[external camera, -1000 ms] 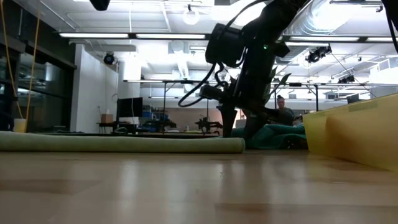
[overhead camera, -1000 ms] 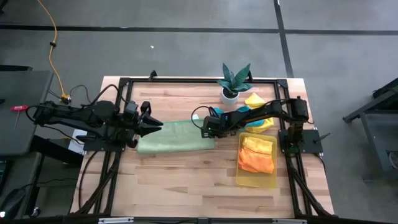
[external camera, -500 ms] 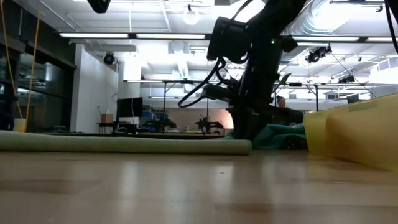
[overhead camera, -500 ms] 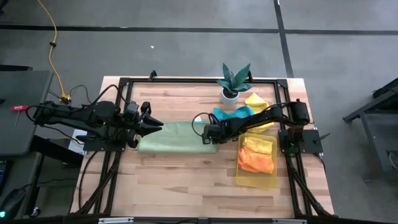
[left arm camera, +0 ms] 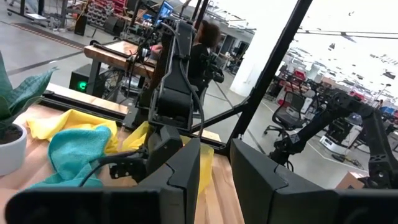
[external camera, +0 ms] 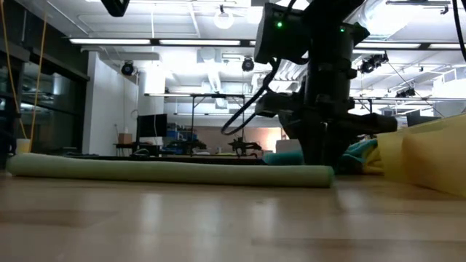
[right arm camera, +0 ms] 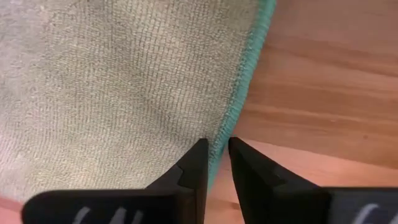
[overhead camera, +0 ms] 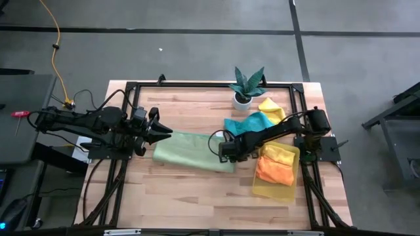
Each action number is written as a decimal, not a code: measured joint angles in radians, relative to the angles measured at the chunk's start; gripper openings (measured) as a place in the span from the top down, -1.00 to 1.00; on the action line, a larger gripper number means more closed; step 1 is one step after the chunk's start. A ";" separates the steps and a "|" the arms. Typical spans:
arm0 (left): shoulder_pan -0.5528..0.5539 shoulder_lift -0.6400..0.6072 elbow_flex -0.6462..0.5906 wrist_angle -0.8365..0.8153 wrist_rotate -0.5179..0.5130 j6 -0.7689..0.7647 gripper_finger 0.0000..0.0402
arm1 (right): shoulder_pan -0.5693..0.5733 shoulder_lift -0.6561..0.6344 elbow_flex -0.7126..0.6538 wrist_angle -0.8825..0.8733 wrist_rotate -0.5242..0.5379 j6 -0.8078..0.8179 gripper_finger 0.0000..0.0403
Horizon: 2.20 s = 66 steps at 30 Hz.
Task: Fold microfiber towels
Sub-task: Fold the light green microfiber cloth
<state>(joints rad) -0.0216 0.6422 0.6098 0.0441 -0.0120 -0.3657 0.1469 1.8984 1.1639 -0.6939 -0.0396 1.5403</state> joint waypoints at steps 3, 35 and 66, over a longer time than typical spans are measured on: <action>0.000 0.000 0.000 0.000 0.000 0.001 0.61 | -0.019 0.000 0.000 0.001 -0.005 0.008 0.65; 0.000 0.000 0.000 0.007 0.000 0.001 0.61 | -0.064 -0.250 -0.003 -0.033 0.199 -0.147 1.00; 0.000 0.408 0.000 -0.608 -0.073 -0.098 0.61 | -0.049 -0.259 0.000 0.423 0.139 -0.221 1.00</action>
<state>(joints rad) -0.0217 1.0499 0.6102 -0.5637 -0.0849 -0.4639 0.0978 1.6390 1.1637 -0.2708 0.0990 1.3190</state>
